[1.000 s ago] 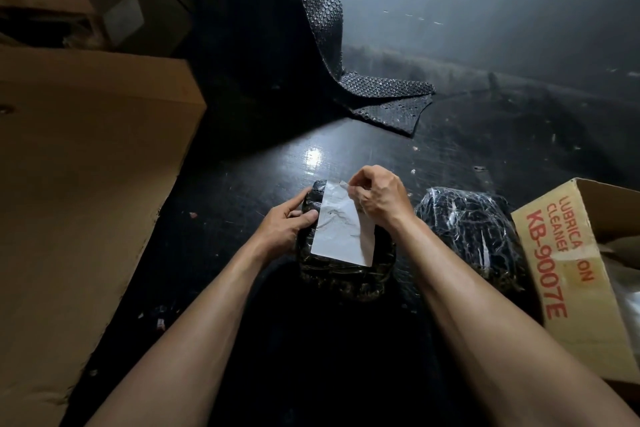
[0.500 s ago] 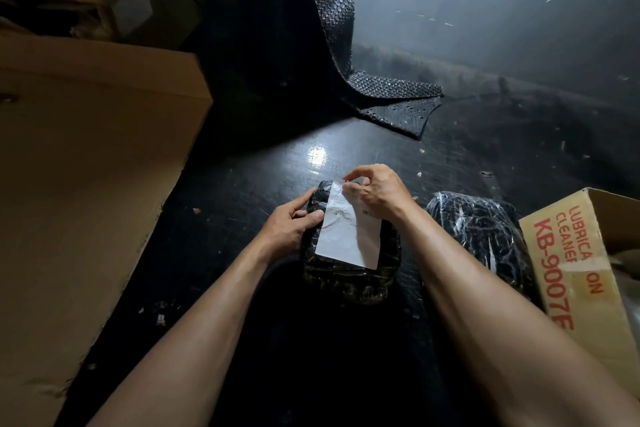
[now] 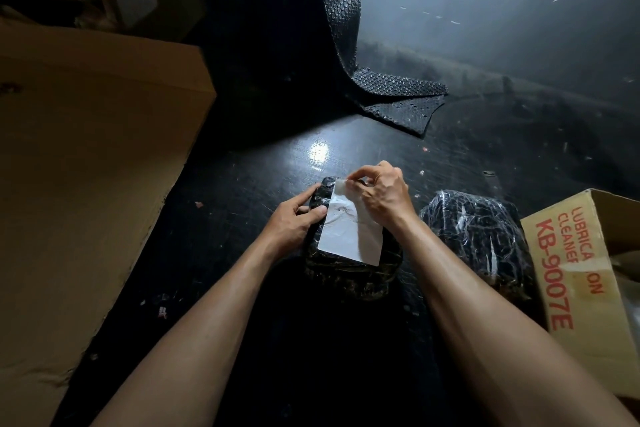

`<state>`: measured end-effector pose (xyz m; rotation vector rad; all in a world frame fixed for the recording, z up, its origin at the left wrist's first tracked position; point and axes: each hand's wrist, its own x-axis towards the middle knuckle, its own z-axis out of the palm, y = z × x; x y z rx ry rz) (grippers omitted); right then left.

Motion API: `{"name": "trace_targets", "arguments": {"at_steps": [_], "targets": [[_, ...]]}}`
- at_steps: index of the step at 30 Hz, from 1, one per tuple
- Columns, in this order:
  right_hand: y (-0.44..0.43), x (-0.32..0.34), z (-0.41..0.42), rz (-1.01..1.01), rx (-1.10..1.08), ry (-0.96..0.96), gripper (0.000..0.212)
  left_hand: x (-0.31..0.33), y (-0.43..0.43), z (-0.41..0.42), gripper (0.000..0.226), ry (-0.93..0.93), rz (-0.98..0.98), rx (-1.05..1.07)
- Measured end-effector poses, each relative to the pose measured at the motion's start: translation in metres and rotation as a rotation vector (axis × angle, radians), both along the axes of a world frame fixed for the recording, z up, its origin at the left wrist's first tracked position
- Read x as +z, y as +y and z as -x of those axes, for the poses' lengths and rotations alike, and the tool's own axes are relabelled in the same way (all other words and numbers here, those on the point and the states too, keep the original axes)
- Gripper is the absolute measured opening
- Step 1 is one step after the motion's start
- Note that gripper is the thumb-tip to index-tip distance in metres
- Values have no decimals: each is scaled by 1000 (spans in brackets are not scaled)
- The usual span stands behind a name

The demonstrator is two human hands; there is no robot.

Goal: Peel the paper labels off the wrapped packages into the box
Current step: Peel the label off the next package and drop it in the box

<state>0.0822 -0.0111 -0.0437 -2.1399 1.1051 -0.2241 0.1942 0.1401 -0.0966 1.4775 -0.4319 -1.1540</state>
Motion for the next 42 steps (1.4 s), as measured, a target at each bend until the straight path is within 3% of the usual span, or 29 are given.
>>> {"name": "trace_targets", "arguments": {"at_steps": [13, 24, 42], "targets": [[20, 7, 15, 8, -38, -61, 22, -2, 0, 3, 56, -66, -43, 42], [35, 11, 26, -28, -52, -111, 6, -10, -1, 5, 58, -172, -78, 53], [39, 4, 39, 134, -23, -223, 14, -16, -3, 3, 56, -118, -67, 72]]}}
